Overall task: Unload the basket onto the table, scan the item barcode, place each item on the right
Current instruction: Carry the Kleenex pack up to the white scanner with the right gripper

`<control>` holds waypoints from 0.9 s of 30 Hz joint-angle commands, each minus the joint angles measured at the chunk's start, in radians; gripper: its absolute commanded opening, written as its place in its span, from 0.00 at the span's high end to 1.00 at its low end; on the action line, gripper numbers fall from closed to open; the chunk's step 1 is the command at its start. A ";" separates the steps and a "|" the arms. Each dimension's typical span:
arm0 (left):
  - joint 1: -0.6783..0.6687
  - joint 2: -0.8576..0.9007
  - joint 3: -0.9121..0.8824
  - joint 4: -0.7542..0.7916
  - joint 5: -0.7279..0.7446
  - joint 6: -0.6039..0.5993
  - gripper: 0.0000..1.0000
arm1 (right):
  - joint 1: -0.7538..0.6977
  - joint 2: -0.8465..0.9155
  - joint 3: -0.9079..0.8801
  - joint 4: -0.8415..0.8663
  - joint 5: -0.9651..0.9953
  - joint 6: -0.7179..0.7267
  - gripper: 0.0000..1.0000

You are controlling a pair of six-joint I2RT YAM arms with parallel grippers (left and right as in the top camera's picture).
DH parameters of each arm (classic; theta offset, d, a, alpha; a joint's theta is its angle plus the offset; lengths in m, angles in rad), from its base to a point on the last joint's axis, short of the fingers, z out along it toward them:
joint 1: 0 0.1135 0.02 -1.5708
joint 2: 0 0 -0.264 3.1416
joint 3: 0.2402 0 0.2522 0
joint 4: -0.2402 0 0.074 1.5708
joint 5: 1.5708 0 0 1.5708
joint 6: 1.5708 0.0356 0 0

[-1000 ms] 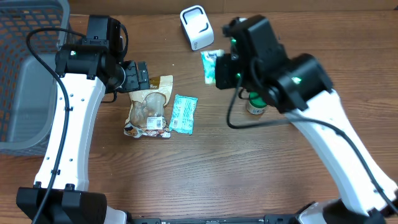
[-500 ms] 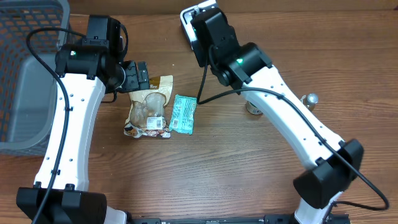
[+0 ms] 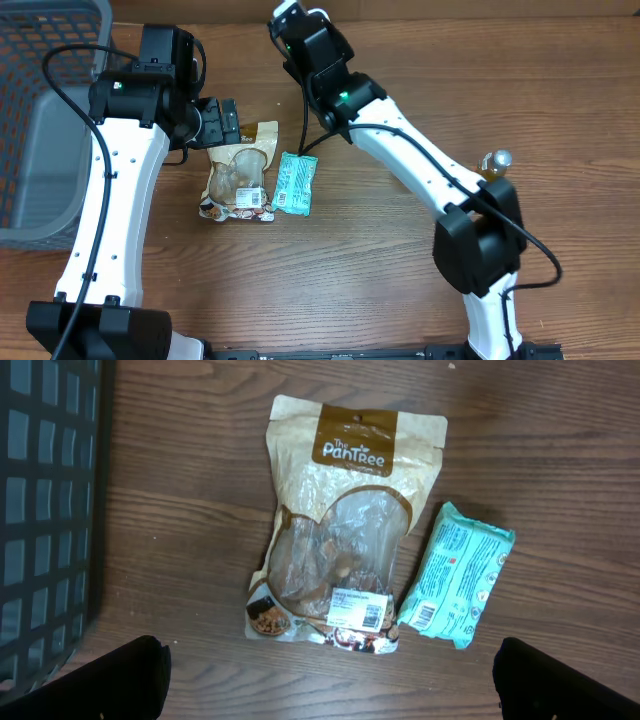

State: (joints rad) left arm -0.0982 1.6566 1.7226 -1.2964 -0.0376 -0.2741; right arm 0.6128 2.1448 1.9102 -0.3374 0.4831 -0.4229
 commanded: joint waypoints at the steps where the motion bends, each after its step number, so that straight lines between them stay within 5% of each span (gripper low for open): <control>1: -0.002 0.008 -0.002 0.000 0.005 0.008 0.00 | -0.034 0.037 0.015 0.060 0.021 -0.051 0.96; 27: -0.002 0.008 -0.002 0.000 0.005 0.008 0.00 | -0.098 0.199 0.014 0.241 0.010 -0.050 0.96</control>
State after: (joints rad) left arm -0.0982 1.6566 1.7226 -1.2968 -0.0376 -0.2741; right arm 0.5110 2.3150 1.9102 -0.1135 0.4942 -0.4721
